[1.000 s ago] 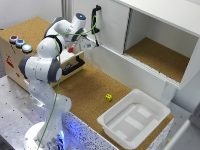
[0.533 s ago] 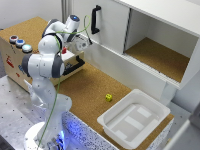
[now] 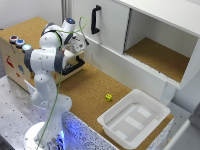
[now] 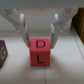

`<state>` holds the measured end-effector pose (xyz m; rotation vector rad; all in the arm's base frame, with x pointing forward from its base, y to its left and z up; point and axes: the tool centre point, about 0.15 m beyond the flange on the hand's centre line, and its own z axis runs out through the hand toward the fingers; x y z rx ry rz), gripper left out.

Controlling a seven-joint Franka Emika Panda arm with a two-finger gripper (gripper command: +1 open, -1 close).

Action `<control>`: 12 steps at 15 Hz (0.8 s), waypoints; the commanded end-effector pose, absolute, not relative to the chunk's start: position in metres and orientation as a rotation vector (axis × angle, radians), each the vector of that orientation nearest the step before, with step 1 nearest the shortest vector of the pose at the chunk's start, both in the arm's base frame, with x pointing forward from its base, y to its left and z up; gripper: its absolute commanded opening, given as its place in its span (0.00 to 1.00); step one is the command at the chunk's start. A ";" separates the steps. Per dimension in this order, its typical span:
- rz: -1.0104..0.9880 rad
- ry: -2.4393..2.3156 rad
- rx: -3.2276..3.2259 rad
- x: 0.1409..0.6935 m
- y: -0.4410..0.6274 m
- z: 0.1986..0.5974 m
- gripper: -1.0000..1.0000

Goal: Place the pink object in the drawer

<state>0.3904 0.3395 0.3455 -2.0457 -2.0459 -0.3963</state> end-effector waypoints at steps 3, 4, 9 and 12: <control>-0.541 -1.934 -2.045 0.369 0.283 0.424 1.00; -0.554 -1.910 -2.077 0.370 0.272 0.434 1.00; -0.608 -1.831 -2.342 0.366 0.227 0.465 1.00; -0.607 -1.772 -2.495 0.359 0.207 0.472 1.00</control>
